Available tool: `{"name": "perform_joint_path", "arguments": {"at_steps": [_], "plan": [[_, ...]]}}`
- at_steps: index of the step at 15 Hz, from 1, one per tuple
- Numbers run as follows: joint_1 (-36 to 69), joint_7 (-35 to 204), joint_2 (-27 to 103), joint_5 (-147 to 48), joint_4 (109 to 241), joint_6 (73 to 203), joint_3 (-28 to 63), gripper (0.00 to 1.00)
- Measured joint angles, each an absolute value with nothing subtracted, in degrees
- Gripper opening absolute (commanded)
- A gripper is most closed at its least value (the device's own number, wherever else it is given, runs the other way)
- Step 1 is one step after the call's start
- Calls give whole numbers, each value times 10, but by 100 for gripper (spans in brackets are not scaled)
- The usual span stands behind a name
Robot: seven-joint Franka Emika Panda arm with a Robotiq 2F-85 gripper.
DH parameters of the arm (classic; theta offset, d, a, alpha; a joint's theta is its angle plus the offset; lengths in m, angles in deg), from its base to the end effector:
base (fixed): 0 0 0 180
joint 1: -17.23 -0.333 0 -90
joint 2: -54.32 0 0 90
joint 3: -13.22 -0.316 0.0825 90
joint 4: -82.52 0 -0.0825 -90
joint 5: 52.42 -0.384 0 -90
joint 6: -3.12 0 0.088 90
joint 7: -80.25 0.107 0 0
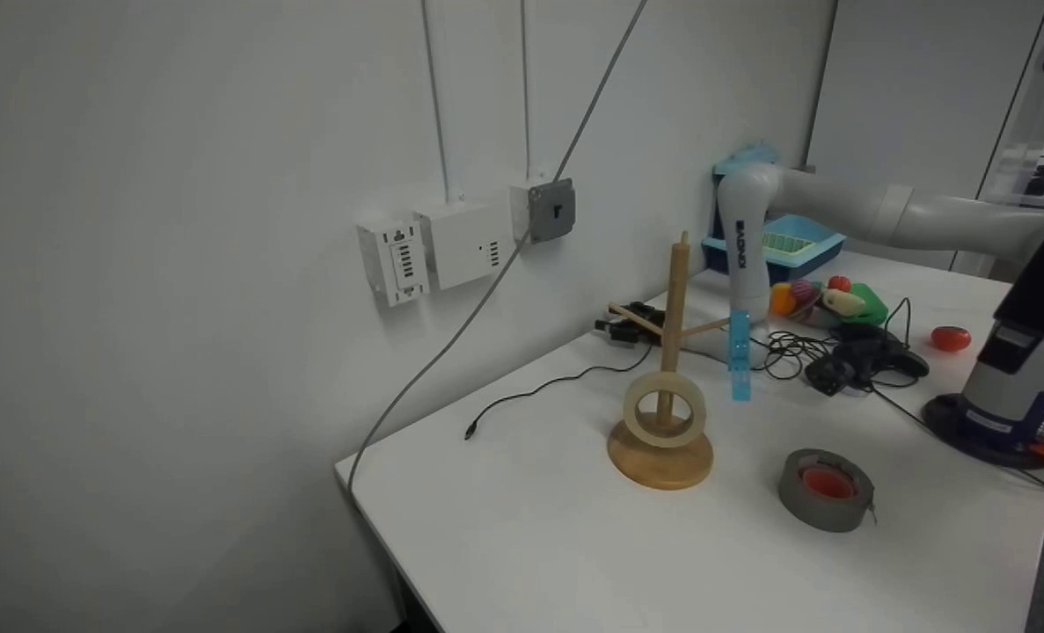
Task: Move the peg from the stand to the table
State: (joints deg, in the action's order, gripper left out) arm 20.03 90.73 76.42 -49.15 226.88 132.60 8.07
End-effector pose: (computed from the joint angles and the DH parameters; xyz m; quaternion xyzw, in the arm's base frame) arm 0.4269 0.0163 0.4260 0.9957 -0.0562 0.0659 0.0330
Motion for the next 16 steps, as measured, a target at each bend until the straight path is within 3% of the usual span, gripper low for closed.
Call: {"name": "perform_joint_path", "arguments": {"at_steps": [9, 16], "plan": [[200, 907, 751, -492, 2272, 1330, 81, 100], [200, 907, 682, -481, 2291, 1448, 83, 100]]}}
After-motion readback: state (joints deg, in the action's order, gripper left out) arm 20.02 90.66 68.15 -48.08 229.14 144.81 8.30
